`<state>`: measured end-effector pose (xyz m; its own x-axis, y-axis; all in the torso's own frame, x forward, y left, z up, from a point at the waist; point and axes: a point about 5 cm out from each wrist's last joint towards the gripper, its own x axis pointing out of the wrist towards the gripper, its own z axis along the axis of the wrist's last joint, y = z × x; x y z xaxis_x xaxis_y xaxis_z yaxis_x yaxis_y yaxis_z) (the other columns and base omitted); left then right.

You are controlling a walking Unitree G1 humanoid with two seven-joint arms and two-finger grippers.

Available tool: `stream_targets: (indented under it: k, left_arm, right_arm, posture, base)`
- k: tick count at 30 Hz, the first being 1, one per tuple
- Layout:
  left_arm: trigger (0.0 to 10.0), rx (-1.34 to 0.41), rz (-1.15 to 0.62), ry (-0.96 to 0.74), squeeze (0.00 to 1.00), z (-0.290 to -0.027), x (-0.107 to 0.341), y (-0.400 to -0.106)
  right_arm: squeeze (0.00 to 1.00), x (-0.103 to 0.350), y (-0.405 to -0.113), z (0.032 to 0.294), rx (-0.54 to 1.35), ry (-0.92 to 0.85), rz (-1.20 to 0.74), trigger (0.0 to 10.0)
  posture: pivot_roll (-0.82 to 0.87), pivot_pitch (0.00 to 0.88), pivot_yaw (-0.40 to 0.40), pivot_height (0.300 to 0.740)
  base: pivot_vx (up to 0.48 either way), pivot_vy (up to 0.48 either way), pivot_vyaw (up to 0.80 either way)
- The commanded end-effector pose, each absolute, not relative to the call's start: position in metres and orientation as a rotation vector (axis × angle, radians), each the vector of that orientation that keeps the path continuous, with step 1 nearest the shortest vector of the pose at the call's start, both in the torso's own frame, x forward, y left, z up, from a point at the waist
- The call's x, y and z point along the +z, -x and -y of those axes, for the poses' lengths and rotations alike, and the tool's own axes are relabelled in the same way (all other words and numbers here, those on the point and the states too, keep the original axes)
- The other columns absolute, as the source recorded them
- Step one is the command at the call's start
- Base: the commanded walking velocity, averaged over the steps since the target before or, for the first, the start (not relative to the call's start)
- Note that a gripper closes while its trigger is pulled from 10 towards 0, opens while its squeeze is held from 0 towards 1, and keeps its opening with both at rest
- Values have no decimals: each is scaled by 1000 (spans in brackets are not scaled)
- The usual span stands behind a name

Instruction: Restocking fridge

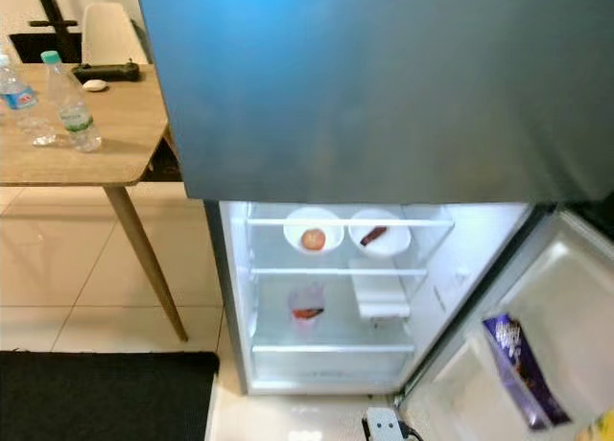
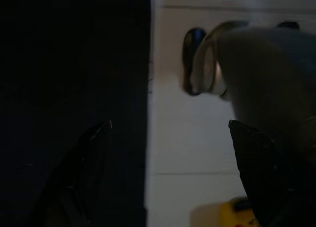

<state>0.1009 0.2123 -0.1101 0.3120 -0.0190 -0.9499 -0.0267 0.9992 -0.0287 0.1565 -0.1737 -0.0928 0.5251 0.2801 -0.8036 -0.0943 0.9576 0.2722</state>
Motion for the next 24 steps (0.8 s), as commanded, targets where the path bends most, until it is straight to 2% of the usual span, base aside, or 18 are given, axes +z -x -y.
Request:
stream_targets:
  k: [1,24]
  left_arm:
    - [10000,2,-1270,66,0,-206,-113,-96]
    - [10000,9,-1264,63,0,-207,-112,-96]
  right_arm:
    - [0,-94,-152,177,214,-200,-1009,10000]
    - [0,-94,-152,177,210,-205,-1007,10000]
  posture:
    - [-17,0,15,740]
    - [-17,5,15,740]
  base:
    - [0,0,0]
    - [0,0,0]
